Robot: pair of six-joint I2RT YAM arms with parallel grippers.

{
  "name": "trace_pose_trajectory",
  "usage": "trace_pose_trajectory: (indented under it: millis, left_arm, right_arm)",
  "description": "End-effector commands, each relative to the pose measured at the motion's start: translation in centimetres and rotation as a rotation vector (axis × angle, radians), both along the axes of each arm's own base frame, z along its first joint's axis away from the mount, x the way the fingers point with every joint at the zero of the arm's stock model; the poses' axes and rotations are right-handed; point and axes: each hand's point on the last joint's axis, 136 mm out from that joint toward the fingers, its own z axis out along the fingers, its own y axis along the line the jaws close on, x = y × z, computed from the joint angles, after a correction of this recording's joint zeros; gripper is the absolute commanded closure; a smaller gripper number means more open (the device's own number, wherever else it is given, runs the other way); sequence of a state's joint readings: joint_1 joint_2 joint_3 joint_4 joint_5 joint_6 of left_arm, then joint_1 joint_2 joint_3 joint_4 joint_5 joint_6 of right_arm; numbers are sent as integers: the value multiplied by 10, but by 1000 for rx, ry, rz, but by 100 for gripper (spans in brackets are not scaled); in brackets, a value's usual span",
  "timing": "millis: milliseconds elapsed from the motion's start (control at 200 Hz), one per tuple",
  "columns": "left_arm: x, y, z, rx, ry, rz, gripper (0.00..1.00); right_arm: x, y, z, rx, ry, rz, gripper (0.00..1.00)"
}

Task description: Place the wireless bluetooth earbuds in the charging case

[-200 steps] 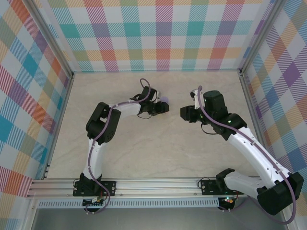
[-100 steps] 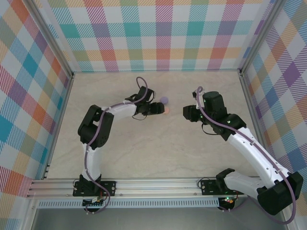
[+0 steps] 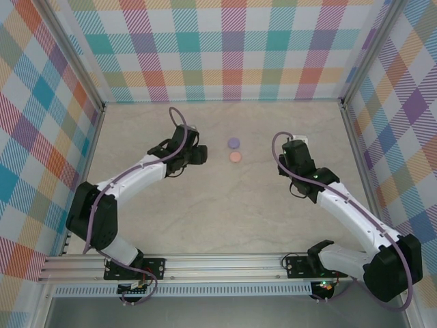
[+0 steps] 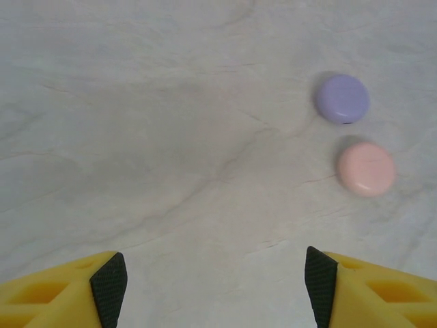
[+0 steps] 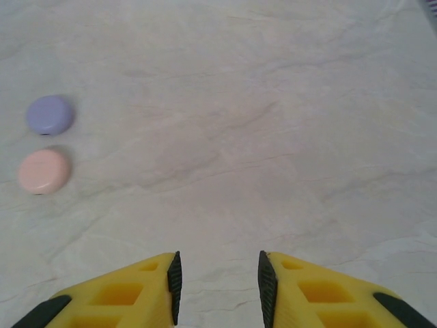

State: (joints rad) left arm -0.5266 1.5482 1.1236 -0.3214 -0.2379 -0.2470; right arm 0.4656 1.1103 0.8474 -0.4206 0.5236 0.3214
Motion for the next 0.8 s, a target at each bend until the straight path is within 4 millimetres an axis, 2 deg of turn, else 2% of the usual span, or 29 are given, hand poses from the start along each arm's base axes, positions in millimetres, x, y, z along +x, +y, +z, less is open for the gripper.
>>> trace_pose_trajectory:
  millis: [0, 150, 275, 440, 525, 640, 795]
  left_arm:
    - [-8, 44, 9, 180, -47, 67, 29]
    - [-11, 77, 12, 264, -94, 131, 28]
    - [-8, 96, 10, 281, -141, 154, 28]
    - [-6, 120, -5, 288, -180, 167, 26]
    - [-6, 132, -13, 282, -199, 184, 20]
    - [-5, 144, -23, 281, -244, 206, 4]
    - [-5, 145, -34, 243, -313, 150, 0]
  right_arm:
    - [11, -24, 4, -66, -87, -90, 60]
    - [17, -45, -8, -97, -119, -134, 58]
    - [20, -62, -24, -109, -128, -170, 53]
    - [22, -81, -47, -107, -94, -189, 48]
    - [24, -87, -58, -72, -81, -196, 40]
    - [32, -88, -69, -59, -87, -173, 30]
    - [44, -87, -74, -54, -128, -126, 25]
